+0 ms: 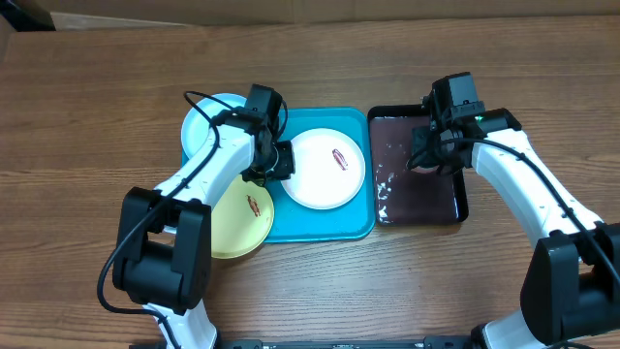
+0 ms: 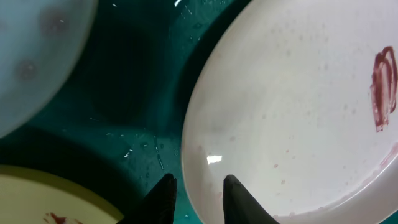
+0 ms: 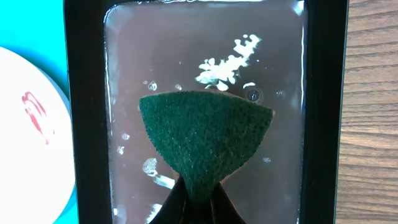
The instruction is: Clean dirty plates on tray and stack at the side
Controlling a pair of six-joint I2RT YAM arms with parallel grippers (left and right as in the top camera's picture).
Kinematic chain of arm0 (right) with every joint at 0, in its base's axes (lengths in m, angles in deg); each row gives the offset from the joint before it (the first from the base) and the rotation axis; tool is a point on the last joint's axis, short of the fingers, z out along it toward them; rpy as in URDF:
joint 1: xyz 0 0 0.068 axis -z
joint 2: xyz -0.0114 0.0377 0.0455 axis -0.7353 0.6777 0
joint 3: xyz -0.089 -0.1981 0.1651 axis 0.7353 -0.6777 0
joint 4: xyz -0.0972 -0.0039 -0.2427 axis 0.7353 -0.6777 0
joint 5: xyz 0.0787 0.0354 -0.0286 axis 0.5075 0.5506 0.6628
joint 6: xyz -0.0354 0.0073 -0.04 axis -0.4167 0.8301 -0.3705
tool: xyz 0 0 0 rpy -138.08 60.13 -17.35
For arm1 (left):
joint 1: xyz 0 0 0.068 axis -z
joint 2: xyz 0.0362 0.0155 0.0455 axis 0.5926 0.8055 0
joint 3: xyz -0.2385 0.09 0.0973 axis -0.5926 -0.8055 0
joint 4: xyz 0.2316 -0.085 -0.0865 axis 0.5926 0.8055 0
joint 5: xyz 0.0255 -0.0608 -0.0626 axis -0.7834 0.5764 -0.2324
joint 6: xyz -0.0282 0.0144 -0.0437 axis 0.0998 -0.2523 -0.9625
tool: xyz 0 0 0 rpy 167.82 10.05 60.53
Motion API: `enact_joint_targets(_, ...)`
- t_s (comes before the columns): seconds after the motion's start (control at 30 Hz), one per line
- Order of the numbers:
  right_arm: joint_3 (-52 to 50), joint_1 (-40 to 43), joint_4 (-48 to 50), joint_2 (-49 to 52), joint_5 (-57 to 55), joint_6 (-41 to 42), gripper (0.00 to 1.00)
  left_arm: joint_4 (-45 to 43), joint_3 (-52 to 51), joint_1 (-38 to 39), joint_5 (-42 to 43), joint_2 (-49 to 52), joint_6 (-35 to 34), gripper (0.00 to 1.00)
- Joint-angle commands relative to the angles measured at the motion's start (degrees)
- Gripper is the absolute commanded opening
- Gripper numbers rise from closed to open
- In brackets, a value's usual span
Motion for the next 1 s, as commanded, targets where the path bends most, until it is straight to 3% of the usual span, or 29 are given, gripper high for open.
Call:
enact_joint_targets(0.0,0.0,-0.2,0.3,0.1,0.1,-0.2,0.04,-0.7,-1.2,0.7,-3.1,0.0,-0.5,0.27)
enact_joint_targets(0.47,-0.1,-0.2,-0.8,0.1,0.4,-0.2,0.04,-3.4,-3.2,1.1,-5.1,0.0,-1.8,0.21)
enact_joint_targets(0.63,-2.0,-0.2,-0.2,0.1,0.6,-0.2,0.05,-4.0,-3.4,1.1,-5.1,0.0,-2.0,0.04)
enact_joint_targets(0.9,-10.4,-0.2,8.5,0.1,2.5,-0.2,0.07,-4.5,-3.4,1.1,-5.1,0.0,-2.0,0.04)
enact_joint_targets(0.97,-12.2,-0.2,11.0,0.1,2.7,-0.2,0.14,-4.4,-3.4,1.1,-5.1,0.0,-1.9,0.04)
